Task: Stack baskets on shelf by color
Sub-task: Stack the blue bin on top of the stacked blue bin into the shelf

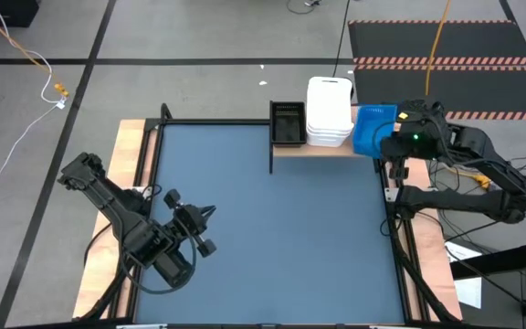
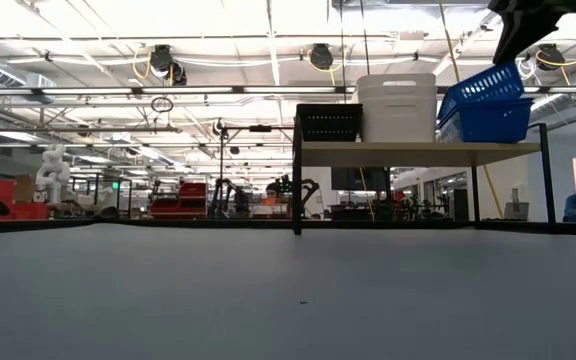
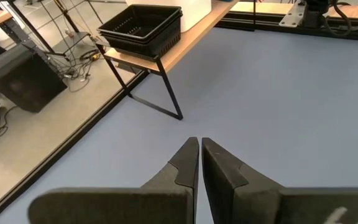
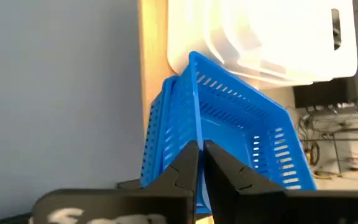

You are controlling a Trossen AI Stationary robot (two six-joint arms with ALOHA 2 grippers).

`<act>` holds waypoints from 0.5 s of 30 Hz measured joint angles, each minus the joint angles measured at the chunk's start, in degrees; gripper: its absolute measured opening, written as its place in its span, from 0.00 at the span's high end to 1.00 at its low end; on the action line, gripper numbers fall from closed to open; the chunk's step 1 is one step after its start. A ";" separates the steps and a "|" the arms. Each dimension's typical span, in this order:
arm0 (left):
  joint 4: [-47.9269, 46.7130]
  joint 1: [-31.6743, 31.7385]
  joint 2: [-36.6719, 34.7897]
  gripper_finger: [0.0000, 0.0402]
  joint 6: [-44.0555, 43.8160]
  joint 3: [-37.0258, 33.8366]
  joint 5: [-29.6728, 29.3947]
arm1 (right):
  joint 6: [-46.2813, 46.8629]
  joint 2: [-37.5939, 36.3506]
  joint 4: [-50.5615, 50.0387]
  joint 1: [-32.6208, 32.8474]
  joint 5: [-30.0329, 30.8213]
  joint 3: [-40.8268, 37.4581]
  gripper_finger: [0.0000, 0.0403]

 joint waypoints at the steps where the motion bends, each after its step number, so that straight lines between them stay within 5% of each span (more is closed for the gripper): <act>1: 0.00 0.00 0.00 0.94 0.00 0.00 0.00 | 0.29 -0.07 -0.02 0.00 -0.57 0.00 0.96; 9: 0.00 0.00 0.00 0.94 -0.50 0.00 0.00 | 2.99 0.00 0.35 0.00 -0.68 0.00 0.86; 15: -0.02 0.00 0.00 0.94 -0.28 0.00 0.00 | 5.59 0.00 0.55 0.00 9.43 0.00 0.75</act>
